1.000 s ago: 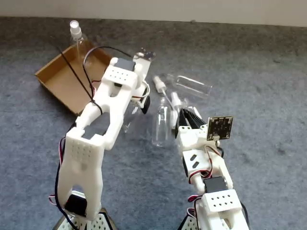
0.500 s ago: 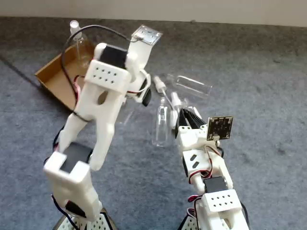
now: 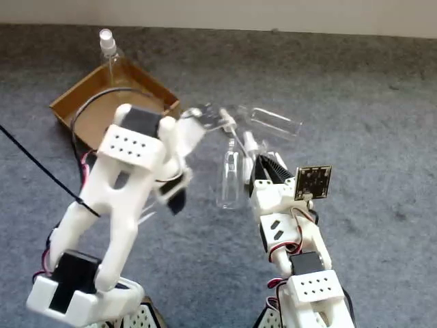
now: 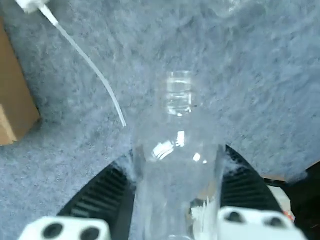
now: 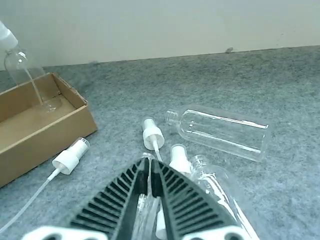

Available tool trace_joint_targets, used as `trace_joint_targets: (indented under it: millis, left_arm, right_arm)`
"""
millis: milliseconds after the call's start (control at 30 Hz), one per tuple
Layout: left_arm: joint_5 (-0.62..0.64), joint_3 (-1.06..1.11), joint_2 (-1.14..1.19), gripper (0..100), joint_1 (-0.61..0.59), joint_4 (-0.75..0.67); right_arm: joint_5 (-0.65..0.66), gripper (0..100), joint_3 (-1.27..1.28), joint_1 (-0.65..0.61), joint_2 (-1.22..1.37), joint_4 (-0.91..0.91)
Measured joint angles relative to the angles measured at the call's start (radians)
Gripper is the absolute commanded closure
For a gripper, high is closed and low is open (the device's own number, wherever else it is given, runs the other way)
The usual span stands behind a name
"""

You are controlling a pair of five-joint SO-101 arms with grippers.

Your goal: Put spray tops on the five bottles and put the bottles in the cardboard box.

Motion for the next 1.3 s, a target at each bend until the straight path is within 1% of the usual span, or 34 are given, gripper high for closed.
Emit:
trace_joint_targets:
  millis: [167,300,367,567,667,767,900,967,1200,1300]
  left_arm:
    - [-0.163,0.192,0.0,89,-0.127,-0.143]
    - [-0.258,0.316,-0.003,89,-0.152,-0.252]
    - [-0.281,0.371,-0.003,89,-0.152,-0.301]
    - [-0.29,0.499,-0.003,89,-0.152,-0.474]
    - [-0.29,0.514,-0.003,89,-0.152,-0.505]
    - [-0.29,0.517,-0.003,88,-0.152,-0.505]
    - [-0.29,0.517,-0.003,78,-0.152,-0.505]
    - [-0.29,0.517,-0.003,75,-0.152,-0.505]
    - [-0.29,0.517,-0.005,74,-0.152,-0.505]
    - [-0.351,0.517,-0.009,74,-0.152,-0.505]
  right_arm:
    - [0.0,99.0,0.0,0.0,0.0,0.0]
    - [0.0,99.0,0.0,0.0,0.0,0.0]
    - [0.0,99.0,0.0,0.0,0.0,0.0]
    - [0.0,99.0,0.0,0.0,0.0,0.0]
    - [0.0,99.0,0.0,0.0,0.0,0.0]
    - [0.0,99.0,0.0,0.0,0.0,0.0]
    - [0.0,99.0,0.0,0.0,0.0,0.0]
    - [0.0,99.0,0.0,0.0,0.0,0.0]
    - [0.0,99.0,0.0,0.0,0.0,0.0]
    - [0.0,99.0,0.0,0.0,0.0,0.0]
